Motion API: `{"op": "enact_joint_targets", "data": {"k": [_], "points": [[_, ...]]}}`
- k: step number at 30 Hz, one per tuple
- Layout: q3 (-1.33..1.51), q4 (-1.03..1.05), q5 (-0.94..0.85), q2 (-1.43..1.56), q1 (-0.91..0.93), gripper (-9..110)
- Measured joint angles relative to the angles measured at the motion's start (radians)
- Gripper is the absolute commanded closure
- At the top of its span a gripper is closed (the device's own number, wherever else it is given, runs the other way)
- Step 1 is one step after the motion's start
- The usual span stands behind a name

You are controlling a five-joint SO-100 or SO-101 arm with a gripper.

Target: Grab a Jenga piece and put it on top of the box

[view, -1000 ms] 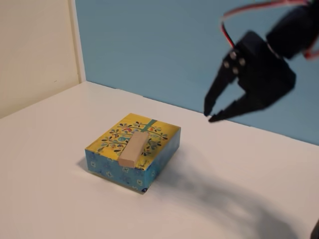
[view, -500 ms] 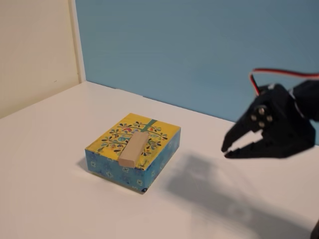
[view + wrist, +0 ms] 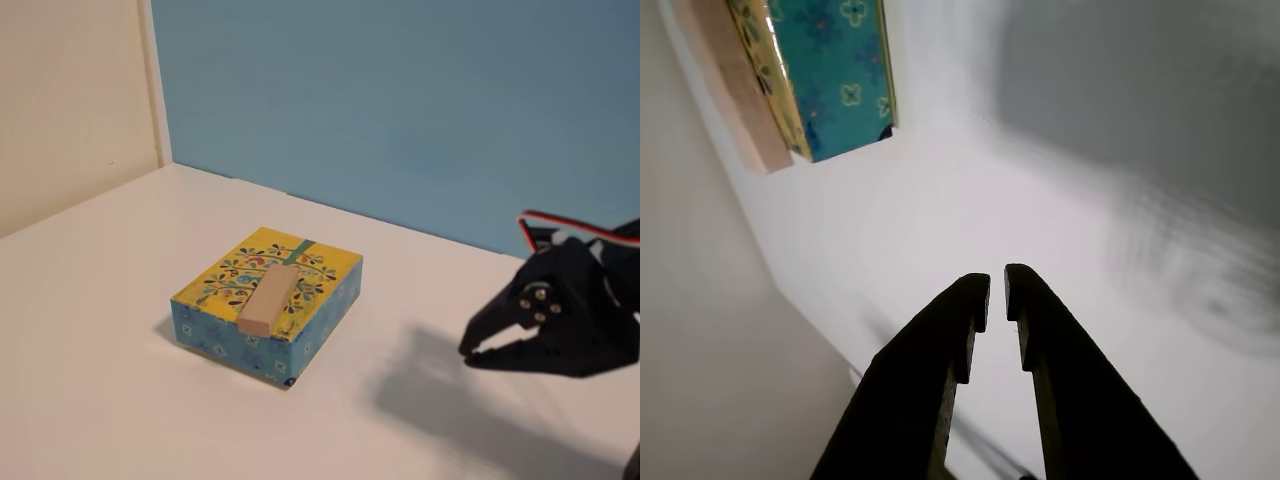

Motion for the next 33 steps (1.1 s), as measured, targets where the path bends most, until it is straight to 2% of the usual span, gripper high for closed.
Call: {"op": "enact_joint_targets", "data": {"k": [16, 33], "points": [[0.166, 0.026, -0.014, 0.133, 0.0, 102], [0.172, 0.066, -0.083, 0.133, -0.021, 101]]}}
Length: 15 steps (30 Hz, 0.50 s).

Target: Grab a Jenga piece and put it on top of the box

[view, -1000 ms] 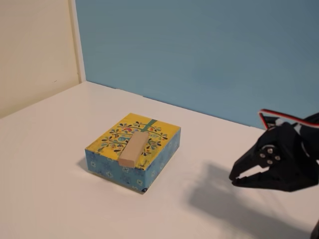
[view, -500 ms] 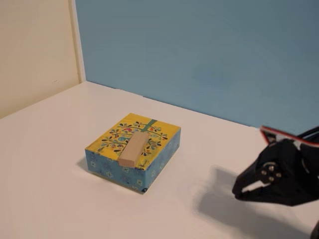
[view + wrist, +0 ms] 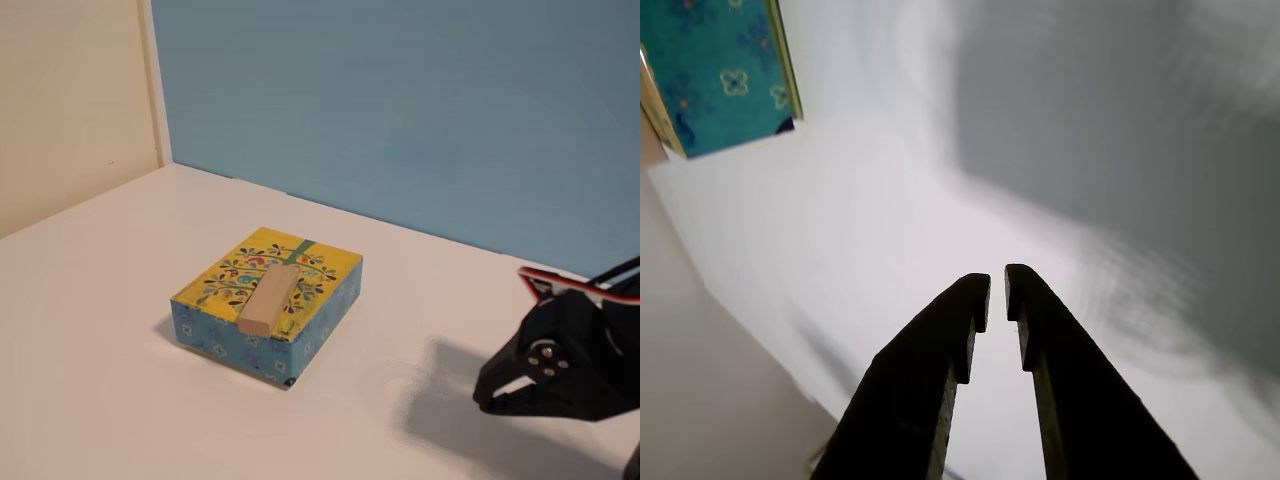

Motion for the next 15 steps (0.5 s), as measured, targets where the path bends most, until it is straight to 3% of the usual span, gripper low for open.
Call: {"op": "enact_joint_targets", "data": {"k": [15], "points": [[0.0, 0.0, -0.015, 0.0, -0.02, 101]]}}
